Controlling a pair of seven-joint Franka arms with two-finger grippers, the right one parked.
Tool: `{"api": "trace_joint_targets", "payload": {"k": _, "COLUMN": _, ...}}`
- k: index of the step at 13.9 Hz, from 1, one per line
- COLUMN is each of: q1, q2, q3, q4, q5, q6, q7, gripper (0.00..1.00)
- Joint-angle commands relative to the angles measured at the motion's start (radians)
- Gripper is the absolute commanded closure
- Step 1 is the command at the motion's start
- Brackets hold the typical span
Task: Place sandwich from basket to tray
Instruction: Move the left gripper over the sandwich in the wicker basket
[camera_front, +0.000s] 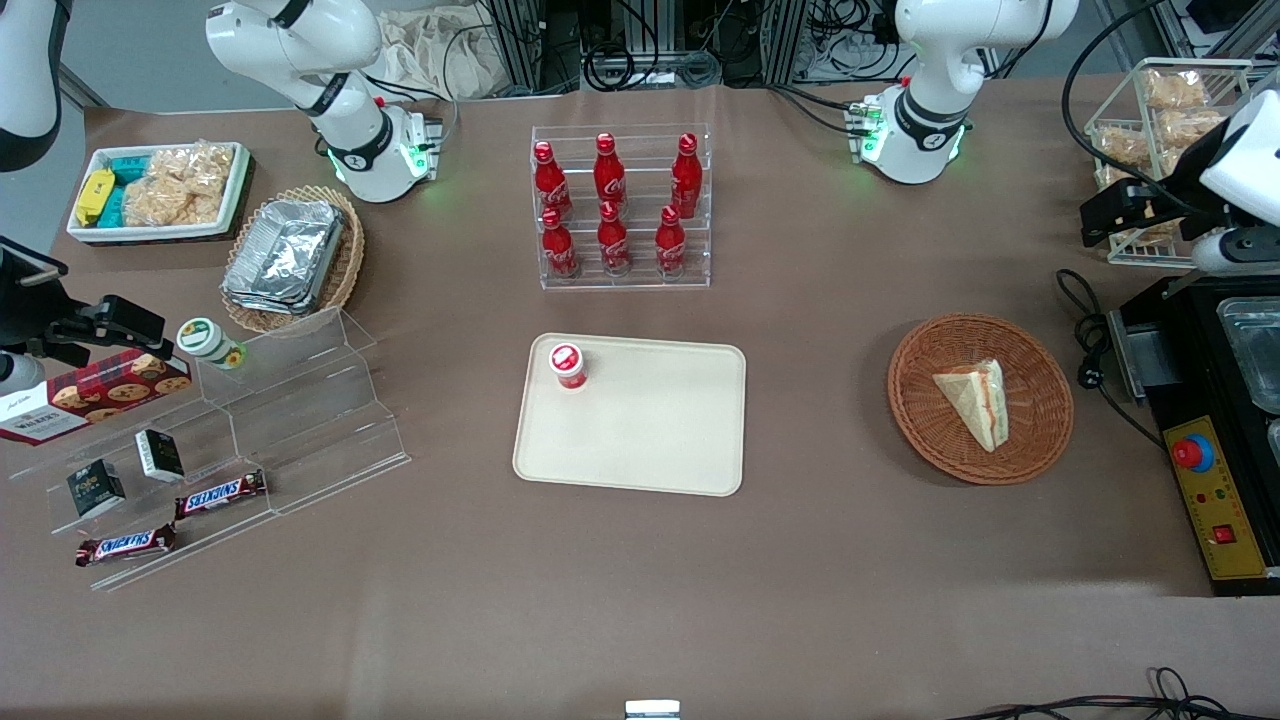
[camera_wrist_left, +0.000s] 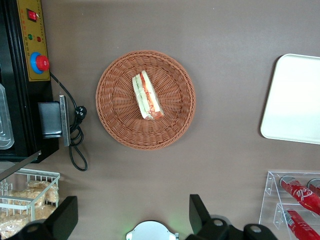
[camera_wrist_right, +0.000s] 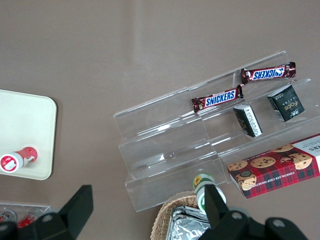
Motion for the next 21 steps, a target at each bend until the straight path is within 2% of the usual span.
{"api": "trace_joint_targets", "payload": {"k": 1, "q1": -0.012, "q2": -0.034, "q3": 0.013, "q4": 0.004, "q5": -0.007, "q6": -0.026, "q7": 0.011, "gripper": 0.00}}
{"api": "trace_joint_targets", "payload": {"k": 7, "q1": 0.021, "q2": -0.010, "q3": 0.019, "q4": 0.001, "q5": -0.012, "q6": -0.016, "q7": 0.014, "gripper": 0.00}}
{"api": "trace_joint_targets", "payload": {"k": 11, "q1": 0.023, "q2": 0.088, "q3": 0.022, "q4": -0.020, "q5": -0.003, "q6": 0.008, "q7": -0.004, "gripper": 0.00}}
{"api": "trace_joint_targets", "payload": {"k": 13, "q1": 0.026, "q2": 0.133, "q3": 0.036, "q4": -0.051, "q5": -0.004, "q6": 0.080, "q7": -0.007, "gripper": 0.00}}
{"api": "trace_joint_targets", "payload": {"k": 17, "q1": 0.061, "q2": 0.185, "q3": 0.053, "q4": -0.230, "q5": -0.015, "q6": 0.343, "q7": -0.015, "gripper": 0.00}}
{"api": "trace_joint_targets", "payload": {"k": 21, "q1": 0.064, "q2": 0.299, "q3": 0.053, "q4": -0.258, "q5": -0.059, "q6": 0.459, "q7": -0.053, "gripper": 0.00}}
